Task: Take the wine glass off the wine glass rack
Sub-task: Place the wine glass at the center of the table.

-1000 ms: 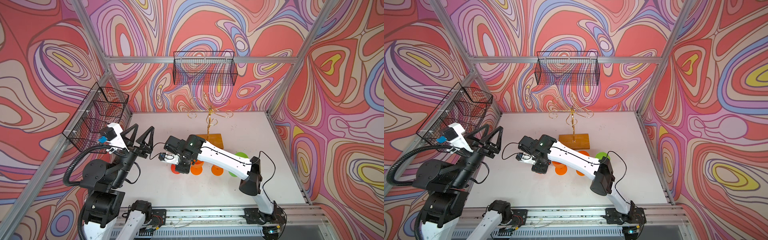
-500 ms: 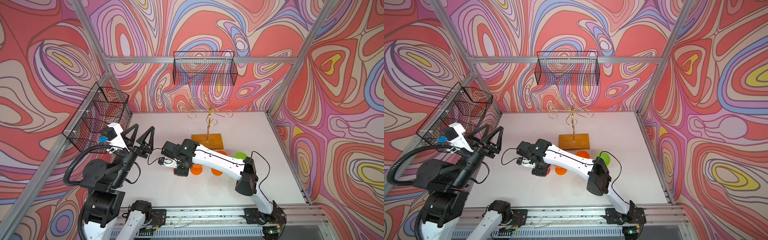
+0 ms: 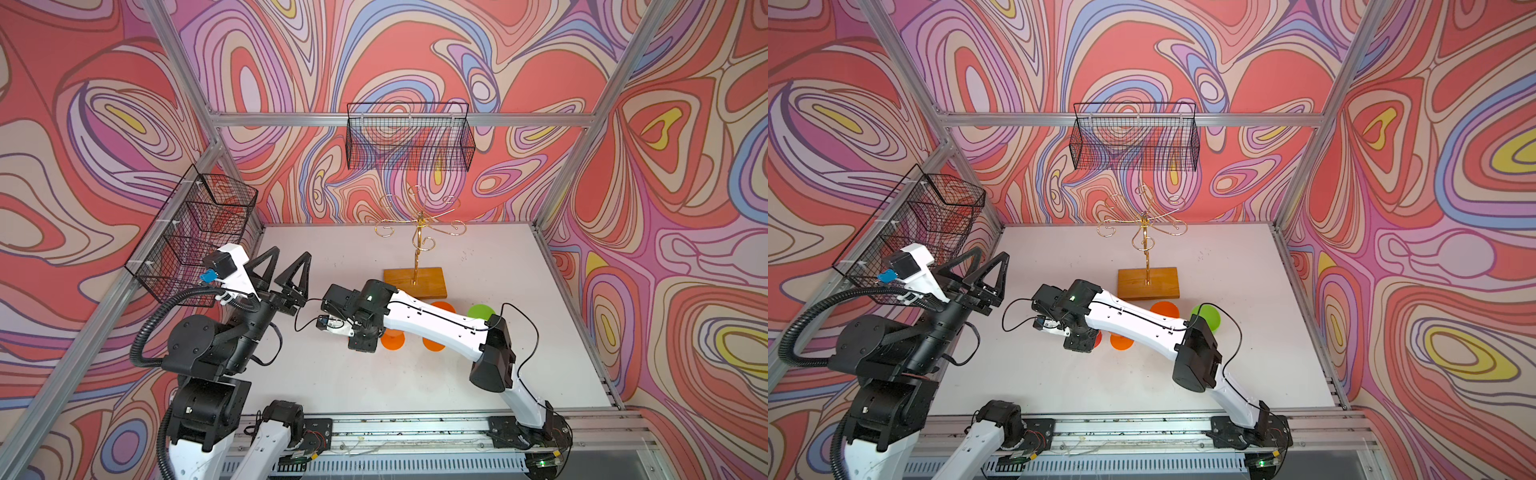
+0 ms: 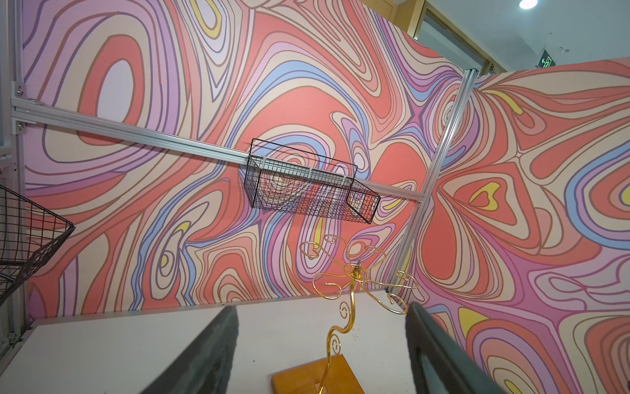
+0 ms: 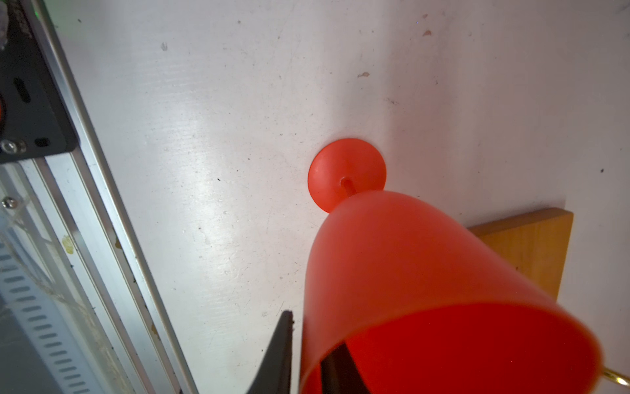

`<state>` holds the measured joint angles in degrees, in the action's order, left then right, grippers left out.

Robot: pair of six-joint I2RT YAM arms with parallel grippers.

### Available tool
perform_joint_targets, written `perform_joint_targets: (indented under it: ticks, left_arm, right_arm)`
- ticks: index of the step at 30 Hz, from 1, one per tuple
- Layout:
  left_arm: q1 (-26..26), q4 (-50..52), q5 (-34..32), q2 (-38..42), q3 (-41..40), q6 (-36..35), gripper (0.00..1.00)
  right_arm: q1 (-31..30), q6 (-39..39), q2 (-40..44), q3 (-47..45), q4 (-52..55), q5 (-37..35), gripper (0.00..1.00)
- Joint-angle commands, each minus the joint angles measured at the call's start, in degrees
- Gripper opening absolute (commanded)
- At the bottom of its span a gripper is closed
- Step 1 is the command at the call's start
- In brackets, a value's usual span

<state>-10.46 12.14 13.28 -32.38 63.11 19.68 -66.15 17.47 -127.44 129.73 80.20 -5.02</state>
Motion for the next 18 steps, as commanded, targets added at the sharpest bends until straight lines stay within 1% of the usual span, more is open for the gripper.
perform_joint_targets:
  ticks: [1,6,18]
  left_arm:
    - [0.2,-1.9,0.9,-0.1,-0.3,-0.1,0.76]
    - [0.2,-2.0,1.1,0.0,-0.4,-0.1,0.75]
    - [0.2,-1.8,1.1,0.1,-0.6,-0.1,0.75]
  right_arm:
    - [-0.3,0.0,-0.6,0.0,-0.5,-1.1,0.28]
    - [-0.3,0.0,-0.3,0.1,-0.7,-1.7,0.4]
    - [-0.3,-0.1,2.0,0.5,-2.7,-5.5,0.49]
